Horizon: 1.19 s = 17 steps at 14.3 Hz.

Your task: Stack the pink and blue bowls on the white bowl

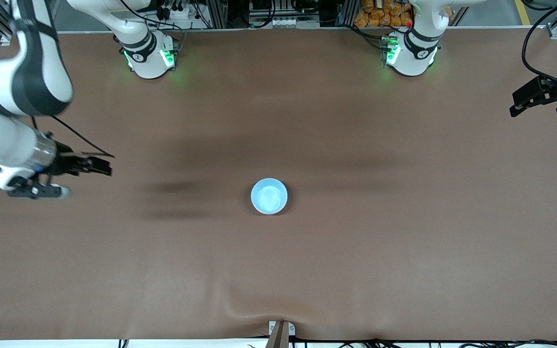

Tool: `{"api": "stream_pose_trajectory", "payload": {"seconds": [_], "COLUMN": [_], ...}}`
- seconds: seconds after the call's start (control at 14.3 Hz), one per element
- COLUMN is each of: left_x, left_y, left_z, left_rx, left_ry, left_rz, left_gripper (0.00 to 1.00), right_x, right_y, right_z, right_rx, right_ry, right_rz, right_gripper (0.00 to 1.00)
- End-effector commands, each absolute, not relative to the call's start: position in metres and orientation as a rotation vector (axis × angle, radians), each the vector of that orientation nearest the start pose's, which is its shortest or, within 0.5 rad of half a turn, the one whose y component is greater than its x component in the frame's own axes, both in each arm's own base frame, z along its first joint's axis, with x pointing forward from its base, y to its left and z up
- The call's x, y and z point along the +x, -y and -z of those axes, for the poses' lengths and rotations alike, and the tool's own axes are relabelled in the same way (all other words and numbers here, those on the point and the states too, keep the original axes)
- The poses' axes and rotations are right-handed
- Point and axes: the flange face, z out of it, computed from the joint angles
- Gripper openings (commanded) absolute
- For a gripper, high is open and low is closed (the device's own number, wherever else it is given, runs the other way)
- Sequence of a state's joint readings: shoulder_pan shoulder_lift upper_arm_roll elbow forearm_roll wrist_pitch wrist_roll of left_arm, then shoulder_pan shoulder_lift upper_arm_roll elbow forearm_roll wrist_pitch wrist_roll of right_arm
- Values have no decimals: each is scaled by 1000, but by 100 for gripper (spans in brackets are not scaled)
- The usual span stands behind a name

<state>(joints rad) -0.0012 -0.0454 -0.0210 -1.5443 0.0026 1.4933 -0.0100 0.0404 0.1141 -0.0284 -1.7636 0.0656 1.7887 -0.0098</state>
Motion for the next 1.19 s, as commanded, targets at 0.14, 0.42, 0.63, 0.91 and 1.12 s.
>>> {"api": "stream_pose_trajectory", "payload": {"seconds": [0.14, 0.42, 0.63, 0.91, 1.12], "left_x": [532, 533, 534, 537, 537], "left_y": [15, 16, 17, 17, 17], "left_z": [-657, -656, -656, -652, -652], "left_rx": [-3155, -3154, -3155, -3155, -3155], "left_ry": [8, 3, -9, -14, -18], "left_rz": [4, 2, 2, -8, -10], "left_gripper": [100, 100, 100, 100, 100], "right_x": [555, 545, 537, 537, 537], "right_y": [34, 38, 31, 26, 26], "right_z": [-564, -602, -618, -632, -633], "right_rx": [-3130, -3110, -3086, -3101, -3105], "right_ry": [96, -63, -126, -19, 25], "right_rz": [-127, -161, -110, -11, 1], "right_gripper": [100, 100, 100, 100, 100]}}
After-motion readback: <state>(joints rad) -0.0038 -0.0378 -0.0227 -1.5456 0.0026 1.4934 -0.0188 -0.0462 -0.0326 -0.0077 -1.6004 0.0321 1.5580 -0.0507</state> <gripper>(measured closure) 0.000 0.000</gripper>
